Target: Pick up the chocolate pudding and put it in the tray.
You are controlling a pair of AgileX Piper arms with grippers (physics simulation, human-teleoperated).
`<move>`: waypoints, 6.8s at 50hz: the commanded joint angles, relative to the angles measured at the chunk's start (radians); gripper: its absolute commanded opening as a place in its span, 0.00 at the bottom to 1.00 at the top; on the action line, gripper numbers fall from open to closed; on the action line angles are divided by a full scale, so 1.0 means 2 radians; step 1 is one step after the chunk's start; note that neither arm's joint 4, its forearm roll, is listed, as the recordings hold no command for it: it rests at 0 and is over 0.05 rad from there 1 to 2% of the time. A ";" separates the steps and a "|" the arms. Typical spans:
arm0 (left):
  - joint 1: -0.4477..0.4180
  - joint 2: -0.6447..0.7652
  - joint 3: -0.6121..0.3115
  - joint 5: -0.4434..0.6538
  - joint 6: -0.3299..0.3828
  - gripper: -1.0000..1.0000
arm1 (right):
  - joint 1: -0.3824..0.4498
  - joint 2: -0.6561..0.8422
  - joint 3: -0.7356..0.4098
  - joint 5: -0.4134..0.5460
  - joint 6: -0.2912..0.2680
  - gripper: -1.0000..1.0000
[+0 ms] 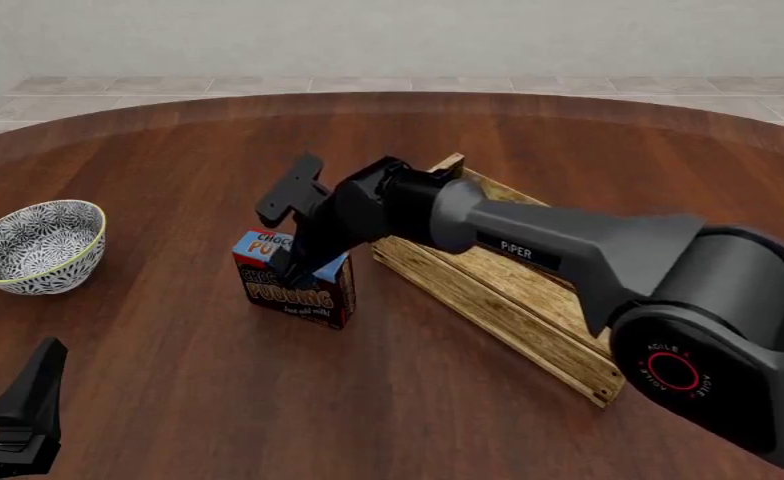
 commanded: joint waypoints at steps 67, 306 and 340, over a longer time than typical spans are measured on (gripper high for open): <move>0.000 0.000 0.000 0.000 0.000 1.00 | -0.003 -0.038 0.017 0.001 -0.009 0.00; 0.000 0.000 0.000 0.000 0.000 1.00 | -0.217 -0.179 0.263 -0.078 -0.042 0.00; 0.000 0.000 0.000 0.000 0.000 1.00 | -0.219 -0.165 0.279 -0.104 -0.031 0.00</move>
